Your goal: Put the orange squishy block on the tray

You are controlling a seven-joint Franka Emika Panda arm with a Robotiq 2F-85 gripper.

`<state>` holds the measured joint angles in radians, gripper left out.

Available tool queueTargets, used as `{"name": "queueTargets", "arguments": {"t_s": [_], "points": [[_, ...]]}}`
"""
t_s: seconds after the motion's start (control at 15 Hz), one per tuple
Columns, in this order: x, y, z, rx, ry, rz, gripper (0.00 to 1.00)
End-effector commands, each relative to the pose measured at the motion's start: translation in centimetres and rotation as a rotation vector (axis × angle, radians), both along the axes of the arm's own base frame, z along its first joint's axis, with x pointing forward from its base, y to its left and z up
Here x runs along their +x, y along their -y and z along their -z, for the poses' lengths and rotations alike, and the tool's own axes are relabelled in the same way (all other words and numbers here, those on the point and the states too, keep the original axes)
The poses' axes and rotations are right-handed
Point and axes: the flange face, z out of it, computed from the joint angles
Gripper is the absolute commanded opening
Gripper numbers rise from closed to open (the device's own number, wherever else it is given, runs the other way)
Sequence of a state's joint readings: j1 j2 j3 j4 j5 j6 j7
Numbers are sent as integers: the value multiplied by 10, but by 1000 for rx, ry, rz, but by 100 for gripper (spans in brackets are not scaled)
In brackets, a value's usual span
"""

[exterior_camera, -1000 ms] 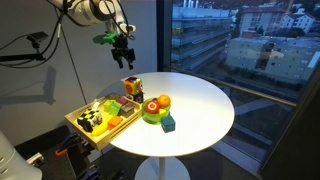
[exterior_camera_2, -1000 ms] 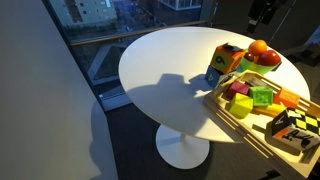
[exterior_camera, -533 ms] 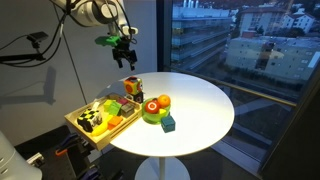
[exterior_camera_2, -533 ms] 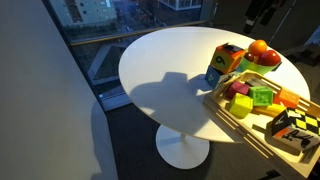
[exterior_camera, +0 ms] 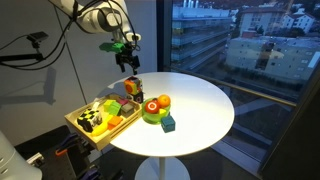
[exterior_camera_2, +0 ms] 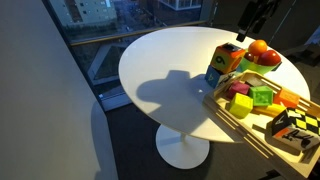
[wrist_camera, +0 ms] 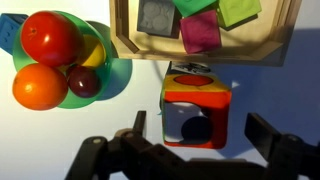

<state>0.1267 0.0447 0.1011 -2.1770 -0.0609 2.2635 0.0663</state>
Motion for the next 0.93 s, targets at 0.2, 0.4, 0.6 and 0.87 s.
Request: {"name": "queueTargets", "arguments": {"t_s": [0.2, 0.4, 0.6, 0.87], "points": [[13, -1, 25, 26, 19, -54, 100], [15, -3, 36, 36, 28, -69, 100], [15, -5, 46, 42, 32, -88, 100], [14, -8, 56, 76, 23, -104, 100]]}}
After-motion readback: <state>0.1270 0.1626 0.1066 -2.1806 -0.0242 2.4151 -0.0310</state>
